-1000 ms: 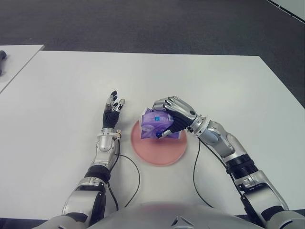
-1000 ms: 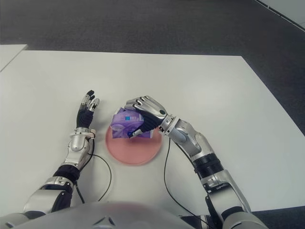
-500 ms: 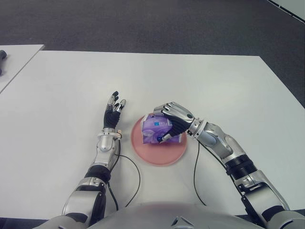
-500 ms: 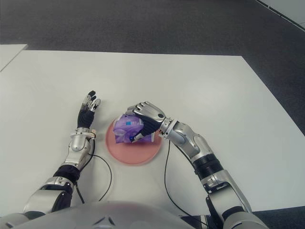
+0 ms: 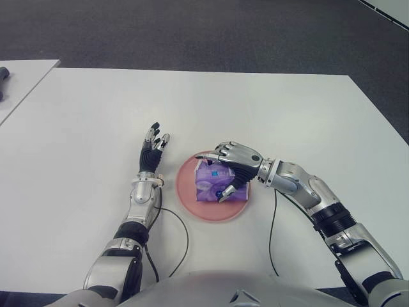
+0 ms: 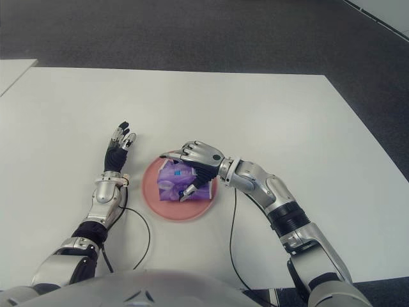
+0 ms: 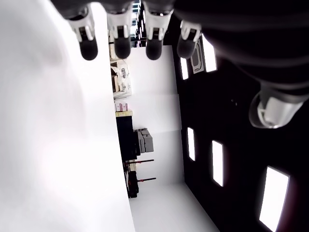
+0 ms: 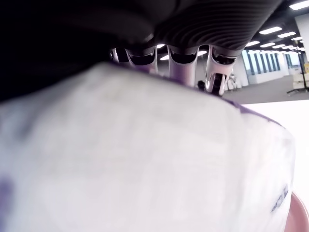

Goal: Put the tissue paper into the plate.

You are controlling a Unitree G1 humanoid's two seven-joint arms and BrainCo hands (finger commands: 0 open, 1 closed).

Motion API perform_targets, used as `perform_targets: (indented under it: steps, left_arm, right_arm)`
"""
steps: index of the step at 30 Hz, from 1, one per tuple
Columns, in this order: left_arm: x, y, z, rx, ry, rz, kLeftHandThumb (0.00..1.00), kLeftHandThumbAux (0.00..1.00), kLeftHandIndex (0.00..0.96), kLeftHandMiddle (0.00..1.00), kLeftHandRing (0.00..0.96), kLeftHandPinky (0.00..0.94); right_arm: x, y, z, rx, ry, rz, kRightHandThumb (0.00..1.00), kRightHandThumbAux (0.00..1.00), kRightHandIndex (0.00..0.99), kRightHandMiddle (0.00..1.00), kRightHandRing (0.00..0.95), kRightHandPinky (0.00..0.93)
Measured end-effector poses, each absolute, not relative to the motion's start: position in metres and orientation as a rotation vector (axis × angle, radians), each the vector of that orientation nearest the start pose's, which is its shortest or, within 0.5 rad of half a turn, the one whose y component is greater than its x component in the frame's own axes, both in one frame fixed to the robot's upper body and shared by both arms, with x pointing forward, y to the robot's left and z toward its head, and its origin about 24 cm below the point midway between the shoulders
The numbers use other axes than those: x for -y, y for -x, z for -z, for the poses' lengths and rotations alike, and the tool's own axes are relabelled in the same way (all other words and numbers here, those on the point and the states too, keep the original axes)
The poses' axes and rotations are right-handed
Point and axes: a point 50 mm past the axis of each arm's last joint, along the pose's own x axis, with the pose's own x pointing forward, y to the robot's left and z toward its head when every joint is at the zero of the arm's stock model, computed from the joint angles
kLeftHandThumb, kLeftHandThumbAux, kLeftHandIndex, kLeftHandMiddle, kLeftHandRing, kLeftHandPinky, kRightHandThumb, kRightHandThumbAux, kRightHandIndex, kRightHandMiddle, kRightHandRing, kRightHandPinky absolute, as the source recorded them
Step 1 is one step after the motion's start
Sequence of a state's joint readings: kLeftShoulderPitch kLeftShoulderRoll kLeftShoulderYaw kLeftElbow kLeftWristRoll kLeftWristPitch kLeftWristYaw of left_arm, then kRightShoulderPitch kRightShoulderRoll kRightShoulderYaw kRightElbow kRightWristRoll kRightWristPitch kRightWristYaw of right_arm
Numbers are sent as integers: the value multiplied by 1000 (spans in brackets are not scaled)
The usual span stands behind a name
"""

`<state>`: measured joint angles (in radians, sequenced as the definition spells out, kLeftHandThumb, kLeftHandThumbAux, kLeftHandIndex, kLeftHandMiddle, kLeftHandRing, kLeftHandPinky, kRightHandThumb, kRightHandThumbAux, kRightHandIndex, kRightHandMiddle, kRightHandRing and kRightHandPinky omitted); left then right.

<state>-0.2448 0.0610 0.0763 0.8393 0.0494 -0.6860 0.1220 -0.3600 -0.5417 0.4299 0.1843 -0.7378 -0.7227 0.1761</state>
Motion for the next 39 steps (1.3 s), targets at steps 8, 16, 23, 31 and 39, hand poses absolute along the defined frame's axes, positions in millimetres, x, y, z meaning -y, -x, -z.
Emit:
perform_targets:
  steps: [8, 16, 23, 31, 39]
  left_arm:
    - [-169, -269, 16, 88, -86, -100, 0, 416, 0, 0, 0, 0]
    - [-169, -269, 16, 88, -86, -99, 0, 415, 0, 0, 0, 0]
    - [-169, -269, 16, 89, -85, -99, 0, 427, 0, 0, 0, 0]
    - [-169, -269, 16, 90, -81, -99, 0, 437, 0, 0, 0, 0]
    - [-169, -270, 16, 88, -80, -100, 0, 416, 0, 0, 0, 0]
  right_arm:
    - [108, -259, -80, 711, 1275, -988, 50, 279, 0, 0, 0, 0]
    - [110, -258, -79, 714, 1274, -999, 46, 274, 0, 0, 0, 0]
    - [110, -258, -78, 724, 1267, -994, 53, 284, 0, 0, 0, 0]
    - [111, -260, -81, 747, 1233, -936, 73, 317, 0, 0, 0, 0]
    - [110, -264, -91, 812, 1158, -810, 93, 358, 0, 0, 0, 0]
